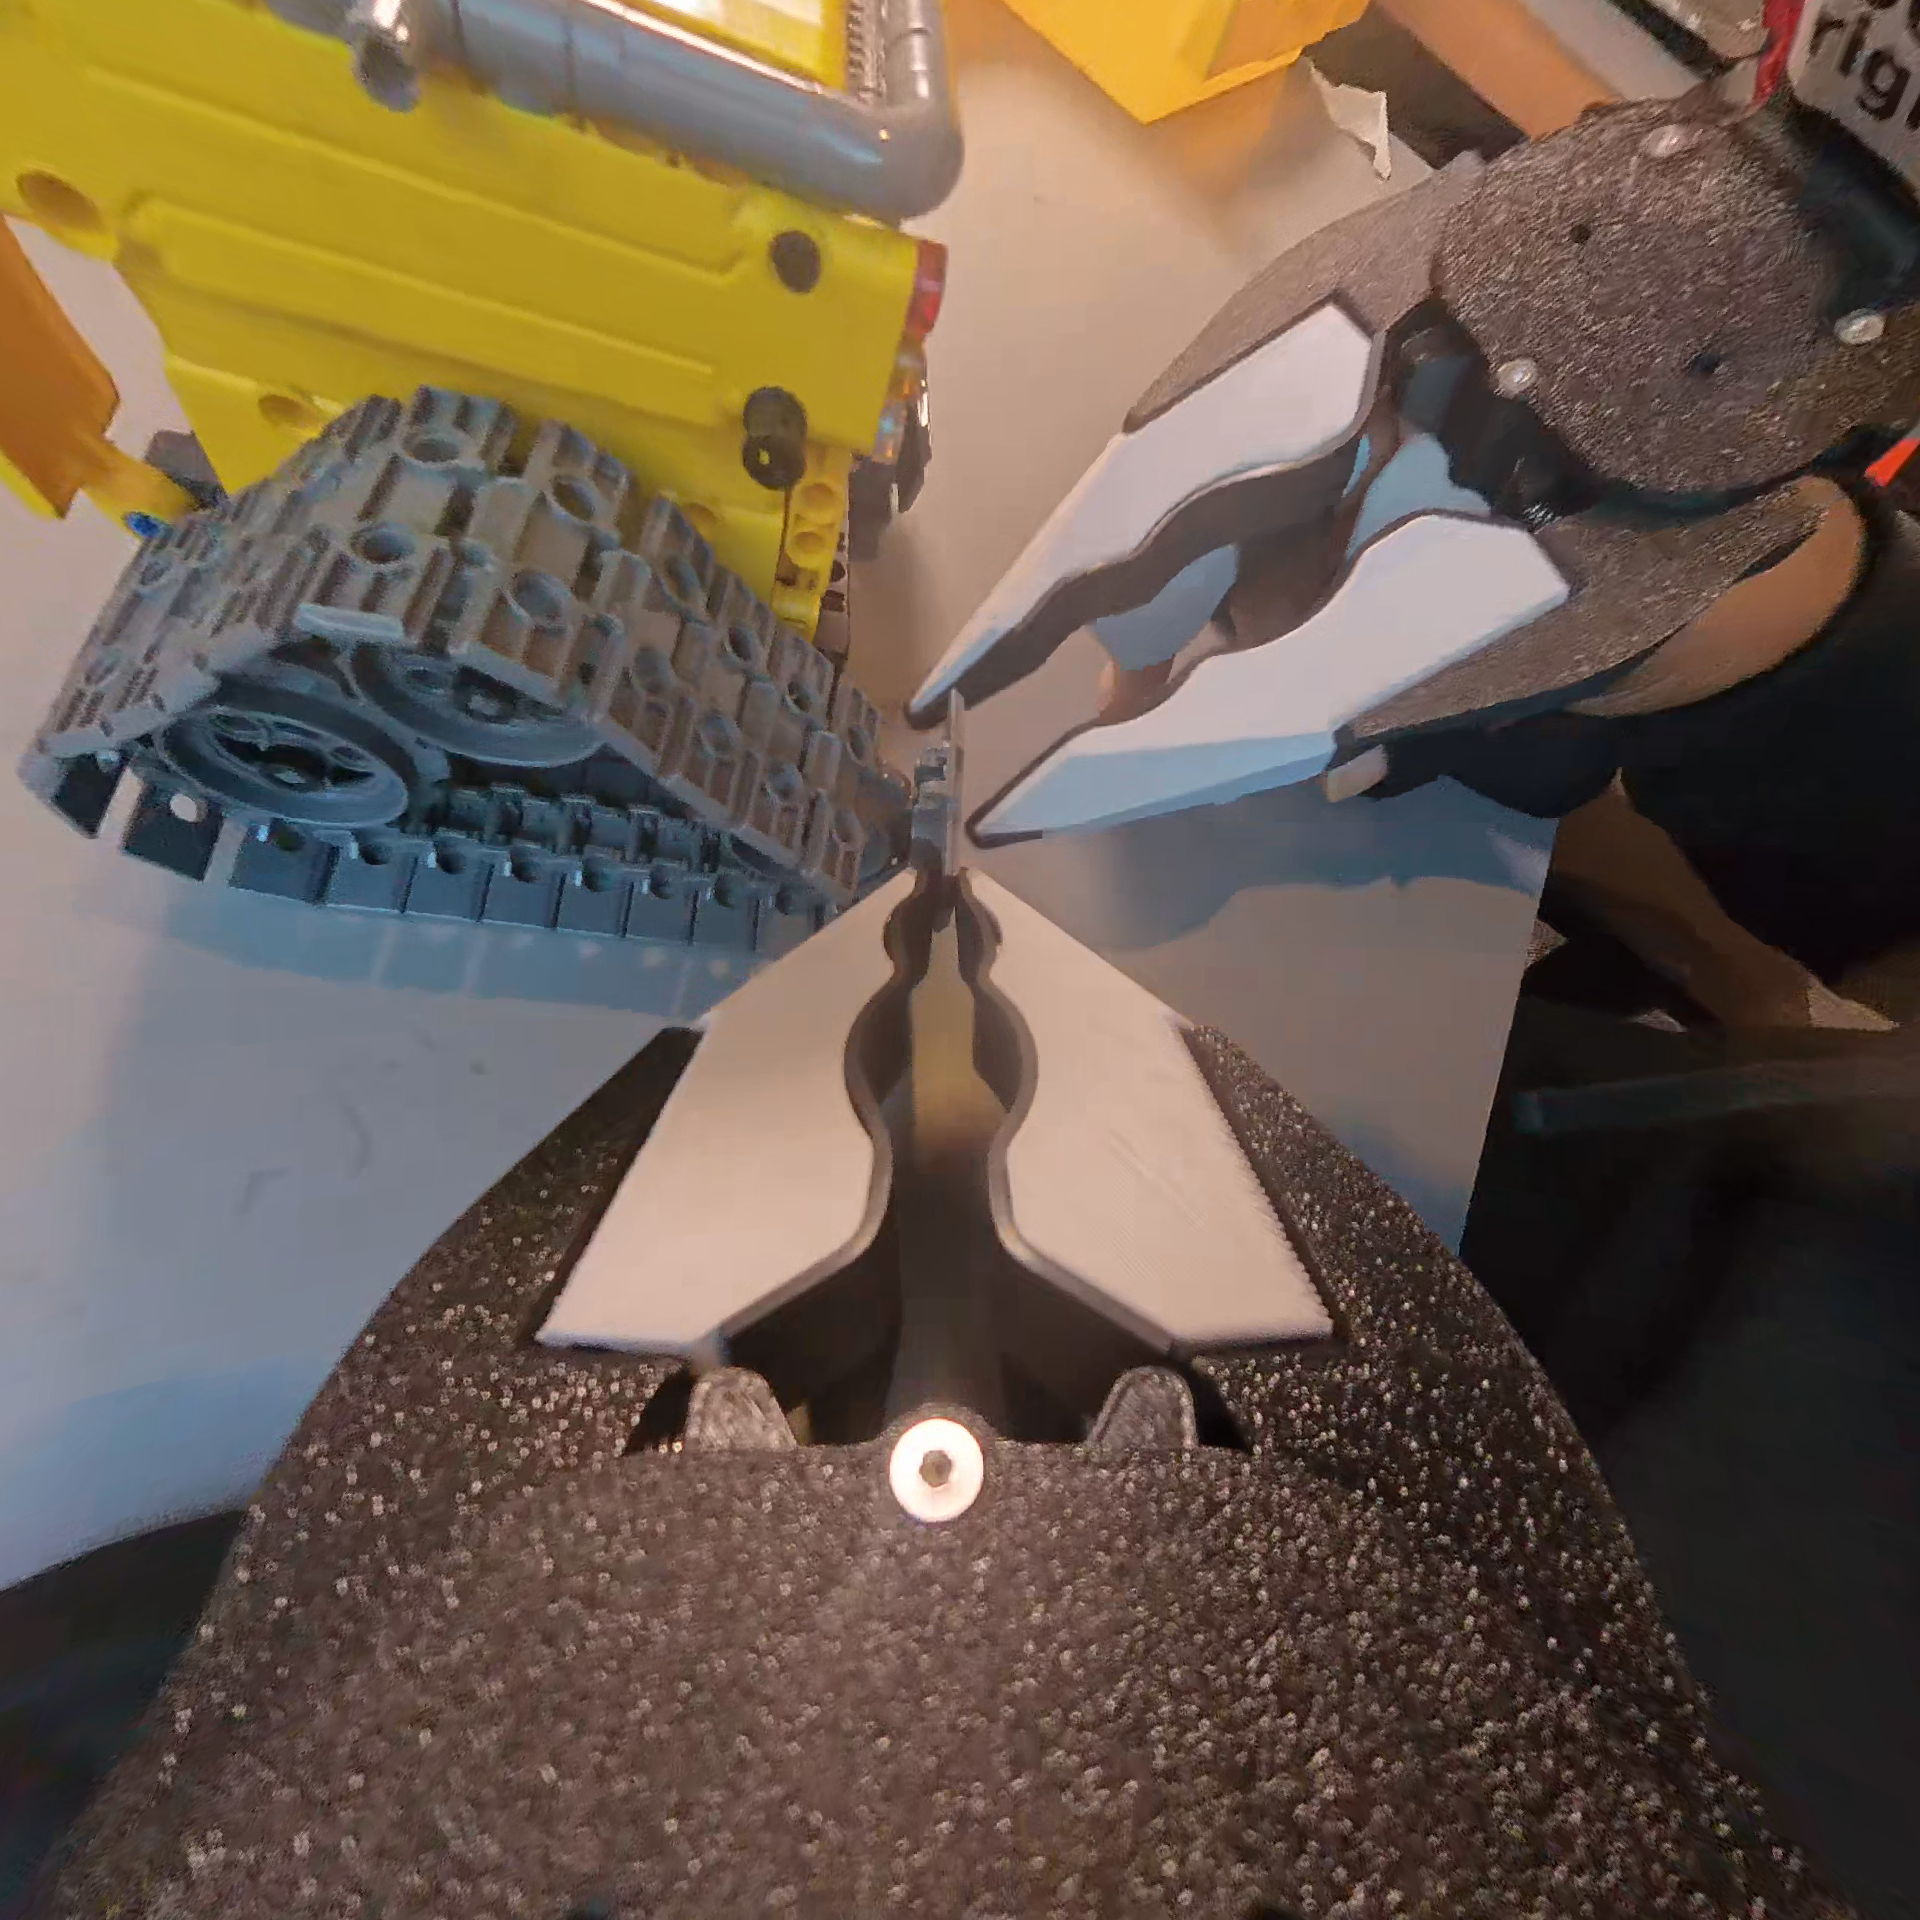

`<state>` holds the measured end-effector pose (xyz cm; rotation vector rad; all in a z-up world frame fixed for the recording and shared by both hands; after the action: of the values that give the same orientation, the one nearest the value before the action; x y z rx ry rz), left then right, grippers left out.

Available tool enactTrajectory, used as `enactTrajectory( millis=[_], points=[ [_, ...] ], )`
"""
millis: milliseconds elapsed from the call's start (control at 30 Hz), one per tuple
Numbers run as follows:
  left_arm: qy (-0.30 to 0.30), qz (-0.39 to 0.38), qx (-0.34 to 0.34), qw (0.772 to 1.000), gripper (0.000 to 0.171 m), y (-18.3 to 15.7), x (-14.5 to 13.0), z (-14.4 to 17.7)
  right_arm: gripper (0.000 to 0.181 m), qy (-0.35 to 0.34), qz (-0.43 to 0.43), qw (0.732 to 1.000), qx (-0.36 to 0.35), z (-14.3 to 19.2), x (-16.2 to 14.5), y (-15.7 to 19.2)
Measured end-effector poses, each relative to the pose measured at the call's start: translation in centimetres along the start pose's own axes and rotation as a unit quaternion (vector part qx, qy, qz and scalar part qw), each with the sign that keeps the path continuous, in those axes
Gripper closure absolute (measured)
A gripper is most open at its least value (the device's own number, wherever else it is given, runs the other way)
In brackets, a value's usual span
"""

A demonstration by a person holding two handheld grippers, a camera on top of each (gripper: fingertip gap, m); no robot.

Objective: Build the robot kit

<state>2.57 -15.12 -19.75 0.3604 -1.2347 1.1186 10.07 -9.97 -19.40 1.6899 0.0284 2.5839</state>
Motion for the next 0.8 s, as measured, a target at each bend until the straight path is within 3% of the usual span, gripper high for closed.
enactTrajectory(
  millis=[167, 300, 400, 533, 600, 667, 800],
  points=[
    [0.003, -0.002, 0.007, 1.0, 0.164, 0.0, -0.1, 0.6, 0.168, 0.0, -0.004, 1.0, 0.03, -0.6, 0.0, 0.0],
    [0.009, 0.027, -0.003, 1.0, 0.155, -0.3, 0.5, 3.6, 0.168, 0.0, -0.012, 0.999, 0.047, -0.7, 0.1, -0.1],
    [-0.028, 0.057, 0.022, 0.998, 0.15, 1.5, 1.4, 5.1, 0.168, 0.003, -0.011, 0.998, 0.059, -0.8, 0.2, -0.2],
    [-0.082, 0.143, -0.01, 0.986, 0.143, 2.9, 2.4, 3.8, 0.168, 0.008, -0.006, 0.998, 0.069, -0.9, 0.4, -0.3],
    [-0.101, 0.174, -0.032, 0.979, 0.148, 2.9, 2.7, 3.0, 0.168, 0.008, -0.006, 0.998, 0.069, -0.9, 0.3, -0.3],
    [-0.119, 0.197, -0.038, 0.972, 0.166, 3.1, 2.9, 2.5, 0.168, 0.008, -0.003, 0.998, 0.067, -0.9, 0.3, -0.2],
    [-0.169, 0.26, -0.075, 0.948, 0.17, 3.0, 4.0, 2.5, 0.169, 0.003, -0.003, 0.997, 0.071, -0.8, 0.4, -0.1]
  ],
)
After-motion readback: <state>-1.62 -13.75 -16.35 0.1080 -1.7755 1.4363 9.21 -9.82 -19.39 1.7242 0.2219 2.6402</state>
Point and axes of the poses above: each gripper's, where its closed fingertips meet, z back along the fingers, x out of its top, y = z × x across the jaws, the point moved 5 cm from there along z, back along the fingers, and after that the axes turned 12 degrees about -y, right-handed, at the moved point
